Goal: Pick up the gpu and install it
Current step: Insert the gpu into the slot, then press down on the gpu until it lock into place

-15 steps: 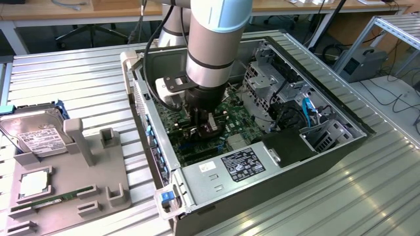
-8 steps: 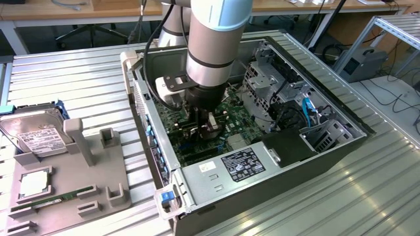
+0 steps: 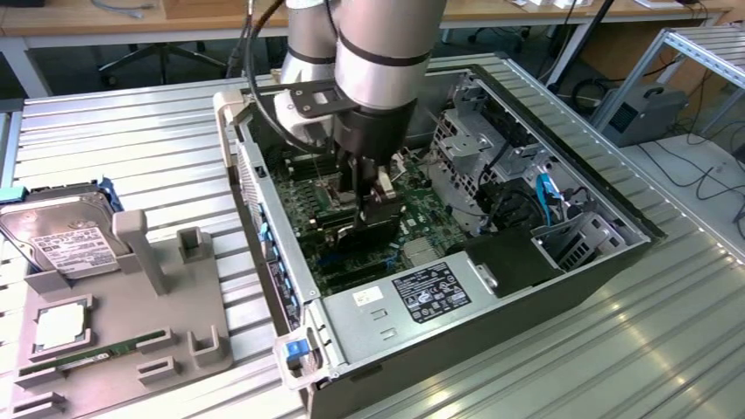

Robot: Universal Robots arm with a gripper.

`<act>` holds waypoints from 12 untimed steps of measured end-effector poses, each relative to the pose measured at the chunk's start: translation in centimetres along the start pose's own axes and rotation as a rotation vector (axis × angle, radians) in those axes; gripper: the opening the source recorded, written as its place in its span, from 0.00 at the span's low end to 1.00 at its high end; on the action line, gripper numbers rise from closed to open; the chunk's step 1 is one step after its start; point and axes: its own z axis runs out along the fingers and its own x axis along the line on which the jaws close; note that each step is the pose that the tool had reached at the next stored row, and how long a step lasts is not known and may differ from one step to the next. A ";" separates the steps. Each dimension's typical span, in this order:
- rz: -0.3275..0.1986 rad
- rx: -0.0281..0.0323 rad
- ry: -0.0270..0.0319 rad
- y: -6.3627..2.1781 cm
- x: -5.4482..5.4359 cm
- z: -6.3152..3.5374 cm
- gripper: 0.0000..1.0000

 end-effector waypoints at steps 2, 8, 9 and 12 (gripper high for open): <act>0.000 -0.0001 0.0003 -0.04 -0.1 -1.30 0.60; 0.001 0.0000 0.0002 -0.07 -0.1 -2.34 0.60; 0.001 0.0000 0.0003 -0.07 -0.1 -2.34 0.60; 0.001 0.0001 0.0002 -0.07 -0.1 -2.34 0.60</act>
